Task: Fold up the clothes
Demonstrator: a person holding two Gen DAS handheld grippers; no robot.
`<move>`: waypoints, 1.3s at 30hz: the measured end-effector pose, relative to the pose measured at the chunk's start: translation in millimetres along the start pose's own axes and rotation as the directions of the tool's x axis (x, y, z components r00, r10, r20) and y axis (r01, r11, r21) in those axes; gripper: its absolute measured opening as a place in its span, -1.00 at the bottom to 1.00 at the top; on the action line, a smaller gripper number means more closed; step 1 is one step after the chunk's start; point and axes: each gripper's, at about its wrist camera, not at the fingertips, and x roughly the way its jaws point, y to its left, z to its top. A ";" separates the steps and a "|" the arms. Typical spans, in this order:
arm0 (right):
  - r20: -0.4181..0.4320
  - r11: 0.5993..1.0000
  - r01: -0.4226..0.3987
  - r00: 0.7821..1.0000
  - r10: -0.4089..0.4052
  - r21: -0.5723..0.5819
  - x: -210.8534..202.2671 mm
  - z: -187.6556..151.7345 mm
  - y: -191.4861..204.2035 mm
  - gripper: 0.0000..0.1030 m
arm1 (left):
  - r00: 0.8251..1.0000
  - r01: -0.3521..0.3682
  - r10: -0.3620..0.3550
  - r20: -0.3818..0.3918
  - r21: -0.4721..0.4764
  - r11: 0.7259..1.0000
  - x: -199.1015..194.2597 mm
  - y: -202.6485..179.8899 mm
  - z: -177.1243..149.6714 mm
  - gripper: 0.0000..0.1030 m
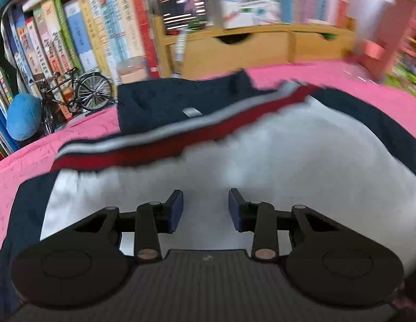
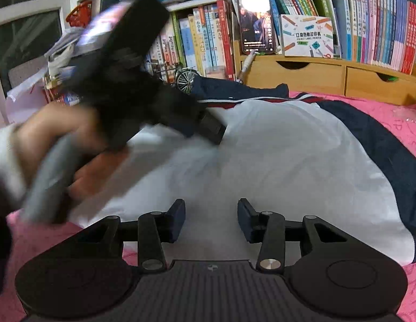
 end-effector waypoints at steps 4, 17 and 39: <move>-0.001 1.000 -0.011 1.000 0.011 0.019 -0.6 -0.1 -2.2 -0.14 | 1.000 -0.016 0.016 -0.009 -0.005 1.000 19.0 2.9 24.7 -0.33; -0.003 1.000 0.006 1.000 -0.006 0.009 2.1 -0.5 1.0 -0.12 | 0.999 -0.004 0.004 0.049 -0.004 1.000 12.5 3.3 30.7 -0.28; -0.020 0.990 0.072 0.997 -0.074 -0.119 4.8 -1.9 24.6 0.09 | 0.999 0.028 -0.025 -0.024 0.146 0.989 -22.7 -7.1 -17.8 -0.16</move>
